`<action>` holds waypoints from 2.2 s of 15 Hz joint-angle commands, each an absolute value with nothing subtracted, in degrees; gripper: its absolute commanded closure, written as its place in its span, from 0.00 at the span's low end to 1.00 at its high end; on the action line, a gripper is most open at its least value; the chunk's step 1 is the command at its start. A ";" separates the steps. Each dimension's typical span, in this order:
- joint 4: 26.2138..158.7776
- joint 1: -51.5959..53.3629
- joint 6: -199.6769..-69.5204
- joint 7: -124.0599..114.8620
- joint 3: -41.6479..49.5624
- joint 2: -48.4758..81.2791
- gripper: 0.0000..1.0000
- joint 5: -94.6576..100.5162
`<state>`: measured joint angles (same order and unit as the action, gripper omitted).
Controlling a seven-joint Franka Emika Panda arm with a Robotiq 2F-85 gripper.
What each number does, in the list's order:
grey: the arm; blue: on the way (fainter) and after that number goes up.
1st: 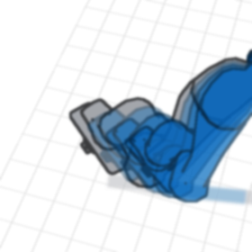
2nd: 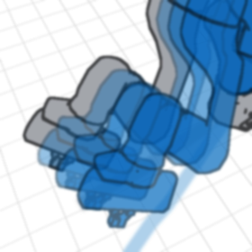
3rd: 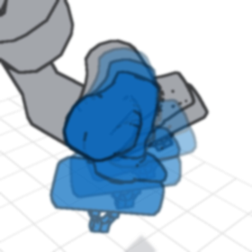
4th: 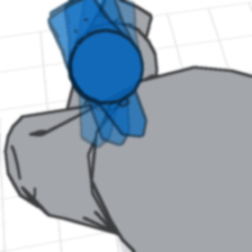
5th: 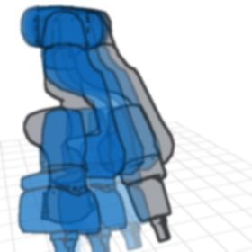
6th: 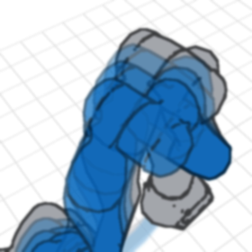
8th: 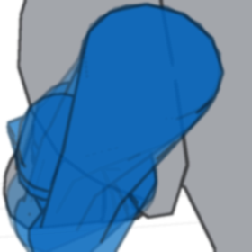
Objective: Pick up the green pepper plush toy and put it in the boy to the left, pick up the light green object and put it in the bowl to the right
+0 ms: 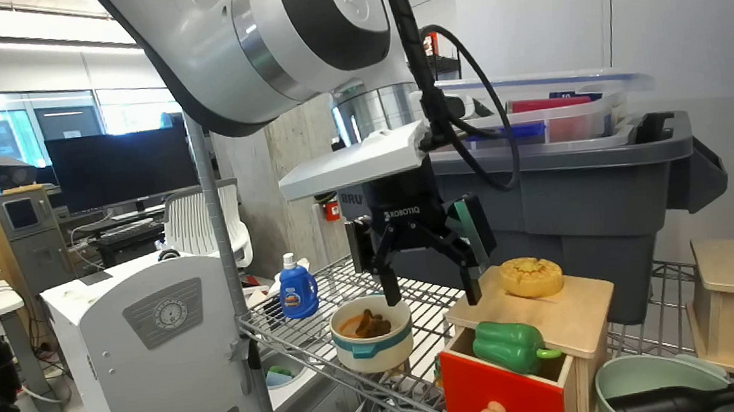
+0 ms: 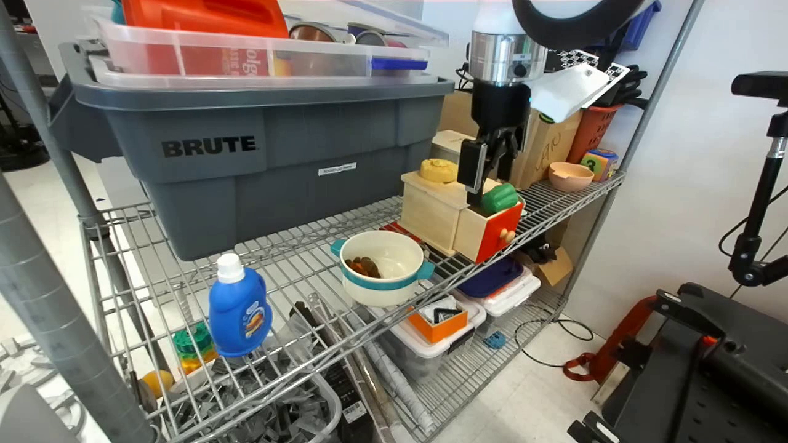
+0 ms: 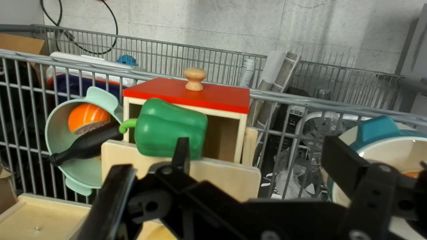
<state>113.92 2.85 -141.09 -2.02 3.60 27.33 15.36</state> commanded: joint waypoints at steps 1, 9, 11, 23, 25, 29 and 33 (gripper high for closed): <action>118.69 1.69 -144.28 -2.20 4.27 23.85 0.00 14.91; 122.94 -0.52 -146.06 -1.52 5.02 19.79 0.00 14.41; 122.66 -0.46 -145.30 -1.83 5.18 19.31 0.00 14.63; 112.09 -0.24 -139.01 -2.22 5.05 23.57 0.00 14.24; 111.37 -0.07 -138.80 -2.48 5.03 24.56 0.00 14.49; 111.08 -0.57 -139.37 -1.97 4.99 26.75 0.00 13.87; 111.04 -0.55 -139.21 -1.94 5.18 27.37 0.00 13.93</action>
<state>112.36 -0.31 -140.39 -2.30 5.14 26.92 15.02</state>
